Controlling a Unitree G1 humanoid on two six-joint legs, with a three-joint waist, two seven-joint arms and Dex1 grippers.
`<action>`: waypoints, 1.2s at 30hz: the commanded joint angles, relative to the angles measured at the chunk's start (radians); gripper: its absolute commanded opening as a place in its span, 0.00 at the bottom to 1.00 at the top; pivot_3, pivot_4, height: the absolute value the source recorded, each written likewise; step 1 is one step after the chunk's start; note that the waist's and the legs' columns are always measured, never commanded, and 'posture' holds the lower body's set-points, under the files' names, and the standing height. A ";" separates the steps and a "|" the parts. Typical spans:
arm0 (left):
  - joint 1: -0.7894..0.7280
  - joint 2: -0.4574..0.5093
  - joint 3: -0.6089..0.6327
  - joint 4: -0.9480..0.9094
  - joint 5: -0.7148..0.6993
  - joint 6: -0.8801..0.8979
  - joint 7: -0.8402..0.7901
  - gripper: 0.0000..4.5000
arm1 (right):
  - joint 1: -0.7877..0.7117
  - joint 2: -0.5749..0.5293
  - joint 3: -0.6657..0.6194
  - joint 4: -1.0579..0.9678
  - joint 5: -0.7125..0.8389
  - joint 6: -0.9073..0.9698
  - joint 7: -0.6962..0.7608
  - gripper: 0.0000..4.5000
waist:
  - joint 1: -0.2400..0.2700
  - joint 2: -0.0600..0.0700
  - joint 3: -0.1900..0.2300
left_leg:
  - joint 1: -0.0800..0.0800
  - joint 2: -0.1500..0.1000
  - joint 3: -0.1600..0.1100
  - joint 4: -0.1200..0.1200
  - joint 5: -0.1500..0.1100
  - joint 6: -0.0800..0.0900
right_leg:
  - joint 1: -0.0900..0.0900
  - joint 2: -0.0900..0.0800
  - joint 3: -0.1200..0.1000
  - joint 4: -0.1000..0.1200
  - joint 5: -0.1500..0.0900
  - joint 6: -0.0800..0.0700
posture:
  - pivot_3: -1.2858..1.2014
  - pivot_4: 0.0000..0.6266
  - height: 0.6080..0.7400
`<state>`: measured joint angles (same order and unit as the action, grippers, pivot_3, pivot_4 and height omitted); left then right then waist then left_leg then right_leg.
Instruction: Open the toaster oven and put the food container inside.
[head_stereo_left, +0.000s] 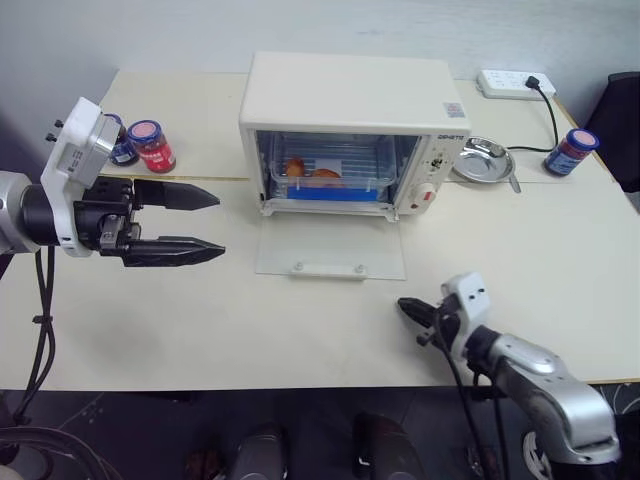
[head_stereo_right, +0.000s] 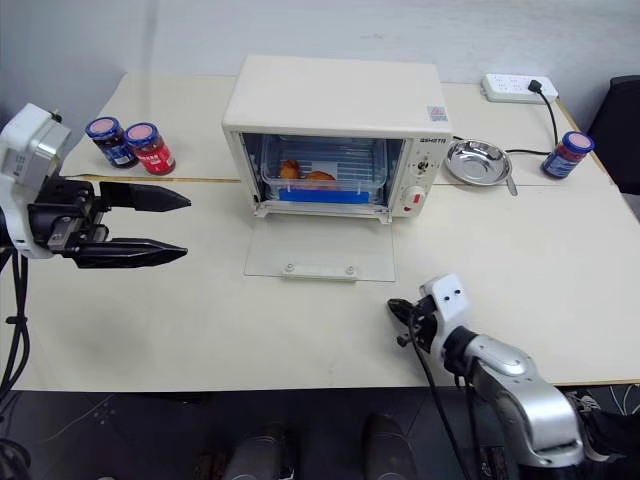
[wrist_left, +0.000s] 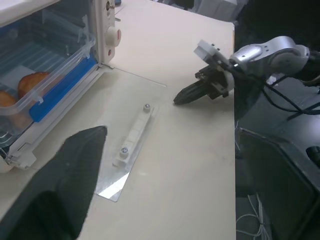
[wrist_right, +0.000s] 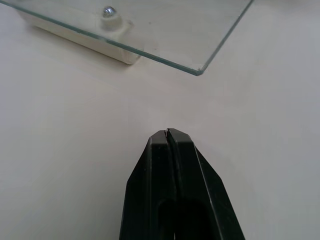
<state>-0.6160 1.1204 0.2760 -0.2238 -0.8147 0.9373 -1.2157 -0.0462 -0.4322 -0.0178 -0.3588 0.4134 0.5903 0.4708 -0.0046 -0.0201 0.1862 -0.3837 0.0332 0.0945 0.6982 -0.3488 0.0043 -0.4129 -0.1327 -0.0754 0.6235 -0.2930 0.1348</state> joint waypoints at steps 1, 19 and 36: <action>-0.027 0.018 0.016 -0.003 0.012 -0.035 0.016 0.99 | -0.058 0.042 0.020 0.088 -0.048 -0.073 -0.018 0.00 | -0.002 0.000 0.000 | 0.000 0.000 0.000 0.000 0.000 0.000 | 0.000 0.000 0.000 0.000 0.000 0.000 | 0.52 0.24 1.00; 0.083 0.023 0.096 0.074 0.068 -0.121 0.072 1.00 | -0.494 -0.321 -0.309 0.072 0.376 0.256 0.233 0.19 | 0.005 0.002 0.001 | -0.003 0.001 -0.002 -0.001 -0.001 0.000 | -0.002 0.000 -0.002 0.001 -0.001 -0.002 | 0.52 0.24 1.00; 0.121 0.074 0.148 0.127 0.098 -0.190 0.032 1.00 | -0.289 -0.694 -0.500 0.191 0.441 0.277 0.681 0.99 | 0.002 0.002 0.001 | -0.002 0.001 0.002 0.001 -0.002 0.003 | -0.002 -0.001 -0.001 -0.001 0.000 0.000 | 0.52 0.24 1.00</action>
